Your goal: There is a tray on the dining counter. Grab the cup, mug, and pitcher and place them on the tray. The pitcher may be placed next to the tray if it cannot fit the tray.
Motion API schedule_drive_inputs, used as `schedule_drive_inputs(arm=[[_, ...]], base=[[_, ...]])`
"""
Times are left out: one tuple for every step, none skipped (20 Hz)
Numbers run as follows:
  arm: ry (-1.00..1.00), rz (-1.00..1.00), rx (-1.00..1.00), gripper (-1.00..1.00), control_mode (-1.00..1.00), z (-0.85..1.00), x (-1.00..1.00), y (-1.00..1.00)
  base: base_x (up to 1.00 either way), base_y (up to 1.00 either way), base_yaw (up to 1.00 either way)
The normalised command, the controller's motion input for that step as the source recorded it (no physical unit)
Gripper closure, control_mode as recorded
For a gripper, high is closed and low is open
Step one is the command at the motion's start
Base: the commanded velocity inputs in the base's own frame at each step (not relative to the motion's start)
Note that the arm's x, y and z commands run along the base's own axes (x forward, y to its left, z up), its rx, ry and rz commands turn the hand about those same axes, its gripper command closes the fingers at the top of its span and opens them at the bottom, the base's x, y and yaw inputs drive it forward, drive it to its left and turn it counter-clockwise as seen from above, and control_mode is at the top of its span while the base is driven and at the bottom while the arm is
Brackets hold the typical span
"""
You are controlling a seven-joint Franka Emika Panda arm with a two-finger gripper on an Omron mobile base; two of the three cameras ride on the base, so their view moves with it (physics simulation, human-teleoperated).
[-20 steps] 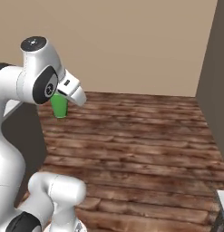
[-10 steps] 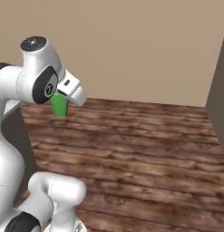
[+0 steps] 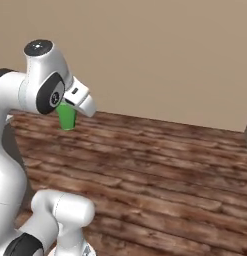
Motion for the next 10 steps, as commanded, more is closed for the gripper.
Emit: schedule_drive_inputs(arm=[[0.0,0.0,0.0,1.0,1.0,0.0,0.0,0.0],[0.0,0.0,0.0,1.0,1.0,0.0,0.0,0.0],[0.0,0.0,0.0,1.0,1.0,0.0,0.0,0.0],[0.0,0.0,0.0,1.0,1.0,0.0,0.0,0.0],[0.0,0.0,0.0,1.0,1.0,0.0,0.0,0.0],[0.0,0.0,0.0,1.0,1.0,0.0,0.0,0.0],[0.0,0.0,0.0,1.0,1.0,0.0,0.0,0.0],[0.0,0.0,0.0,1.0,1.0,0.0,0.0,0.0],[0.0,0.0,0.0,1.0,1.0,0.0,0.0,0.0],[0.0,0.0,0.0,1.0,1.0,0.0,0.0,0.0]], base=[[0.31,-0.82,0.4],[0.28,-0.81,0.4],[0.22,-0.79,0.44],[0.24,-0.7,0.47],[0.29,-0.7,0.47],[0.37,-0.66,0.45],[0.5,-0.61,0.43],[0.66,-0.49,0.35],[0.69,-0.45,0.35],[0.71,-0.44,0.36]])
